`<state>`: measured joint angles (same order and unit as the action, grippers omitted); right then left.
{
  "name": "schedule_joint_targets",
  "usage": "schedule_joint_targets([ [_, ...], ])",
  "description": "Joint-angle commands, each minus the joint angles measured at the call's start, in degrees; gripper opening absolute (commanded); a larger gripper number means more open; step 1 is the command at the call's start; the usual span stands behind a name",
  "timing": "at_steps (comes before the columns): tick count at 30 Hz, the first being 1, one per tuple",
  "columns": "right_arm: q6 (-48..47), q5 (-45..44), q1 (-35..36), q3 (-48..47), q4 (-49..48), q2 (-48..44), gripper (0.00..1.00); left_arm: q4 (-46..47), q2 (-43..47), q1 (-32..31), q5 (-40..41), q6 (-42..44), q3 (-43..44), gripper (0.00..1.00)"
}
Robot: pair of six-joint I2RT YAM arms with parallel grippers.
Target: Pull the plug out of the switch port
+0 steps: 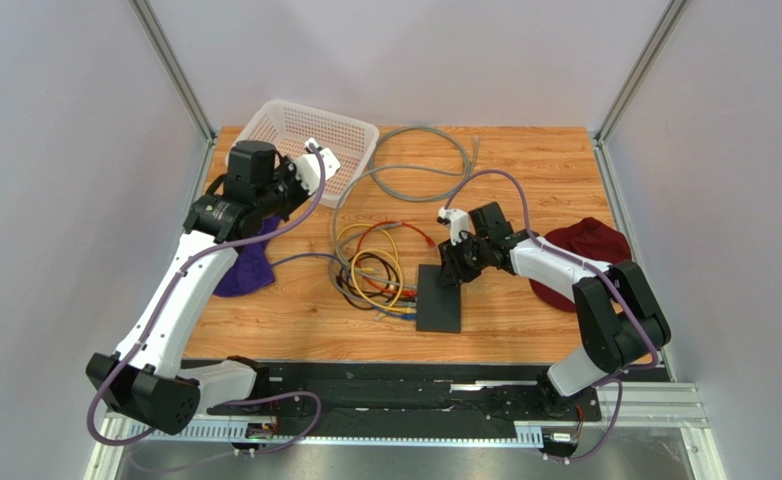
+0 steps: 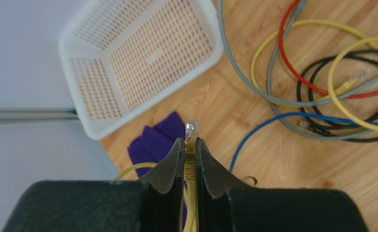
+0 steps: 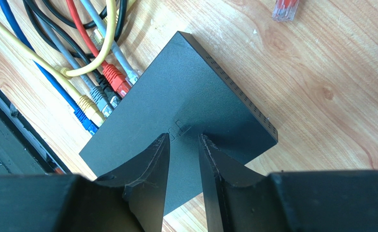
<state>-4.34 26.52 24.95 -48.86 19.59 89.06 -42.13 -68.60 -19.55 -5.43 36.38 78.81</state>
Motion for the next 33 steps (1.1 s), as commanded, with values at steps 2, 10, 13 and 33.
schedule_joint_targets([
  [2, -1.11, -2.35, 0.01, 0.17, 1.85, 1.03, 0.36, 11.44, -0.22, 2.5, -1.86, -0.96, -7.6, 0.0],
  [10, -1.37, -2.79, 0.1, 1.4, 1.15, -0.9, 0.36, 16.64, -8.83, 6.8, 5.34, -5.7, -9.11, 0.32],
  [13, -1.81, -2.97, 0.01, 1.58, 0.88, -0.9, 0.36, 18.22, -8.92, 9.0, 7.37, -6.41, -8.23, 0.43],
  [33, -1.29, -3.41, -1.66, 0.08, 2.47, 1.12, 0.36, 13.29, -29.37, -8.83, -46.77, -22.13, 2.05, 0.46],
])
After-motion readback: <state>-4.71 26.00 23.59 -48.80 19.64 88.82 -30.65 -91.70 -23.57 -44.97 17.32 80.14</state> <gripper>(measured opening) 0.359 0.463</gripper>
